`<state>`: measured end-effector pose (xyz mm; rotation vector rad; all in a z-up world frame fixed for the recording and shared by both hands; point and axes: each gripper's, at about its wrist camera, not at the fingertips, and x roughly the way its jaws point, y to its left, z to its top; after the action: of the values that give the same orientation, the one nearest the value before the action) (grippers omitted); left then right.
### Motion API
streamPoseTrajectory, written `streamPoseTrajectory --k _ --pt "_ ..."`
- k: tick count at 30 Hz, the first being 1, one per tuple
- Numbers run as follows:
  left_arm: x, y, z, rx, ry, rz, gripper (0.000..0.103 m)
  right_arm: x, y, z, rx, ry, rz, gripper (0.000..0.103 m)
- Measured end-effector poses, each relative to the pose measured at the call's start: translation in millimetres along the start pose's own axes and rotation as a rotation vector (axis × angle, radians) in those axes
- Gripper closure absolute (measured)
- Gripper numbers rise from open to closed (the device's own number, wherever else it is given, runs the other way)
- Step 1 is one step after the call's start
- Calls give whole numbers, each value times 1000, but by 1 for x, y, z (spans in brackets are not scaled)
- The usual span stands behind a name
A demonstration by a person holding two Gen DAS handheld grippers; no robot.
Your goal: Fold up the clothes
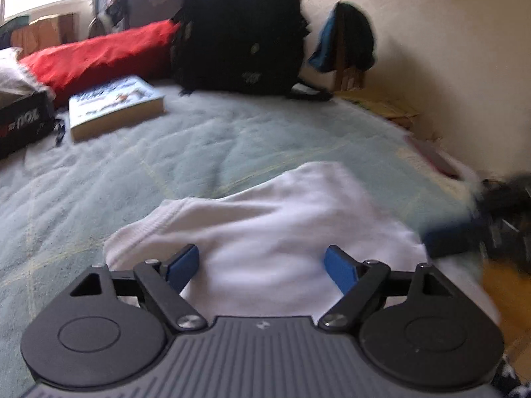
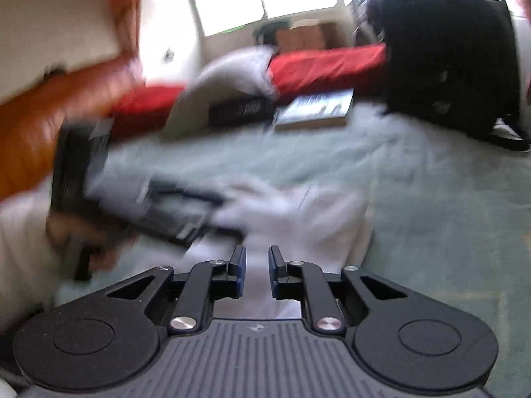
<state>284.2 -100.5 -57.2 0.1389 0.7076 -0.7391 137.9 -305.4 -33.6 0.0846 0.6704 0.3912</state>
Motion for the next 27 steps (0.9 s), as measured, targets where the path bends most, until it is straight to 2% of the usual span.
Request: streamPoseTrajectory --k 2,6,8,12,15,17,20,24,26,27 --pt "-2 4 5 -38 2 8 20 10 0 -14 -21 42 -63 88" --pt "-37 -3 8 -7 -9 80 20 -11 12 -15 -31 -9 -61 85" --pt "-55 -7 7 18 -1 131 19 -18 31 -9 -77 -35 -17 85" --pt "-83 -15 1 63 46 268 17 -8 82 -2 -199 -27 113 85" --pt "-100 -20 -9 93 48 329 15 10 108 -3 -254 -1 149 85" --pt "-108 -20 -17 90 52 346 14 22 119 -10 -277 52 167 85" --pt "-118 -19 -30 55 58 354 14 34 128 -34 -346 155 112 85" --pt "-124 -20 -40 25 52 360 13 11 136 -24 -343 90 121 82" --pt "-124 -22 -41 10 45 358 13 5 142 -16 -329 36 144 69" --pt "-124 -23 -42 5 44 356 12 10 145 -18 -326 48 154 67"
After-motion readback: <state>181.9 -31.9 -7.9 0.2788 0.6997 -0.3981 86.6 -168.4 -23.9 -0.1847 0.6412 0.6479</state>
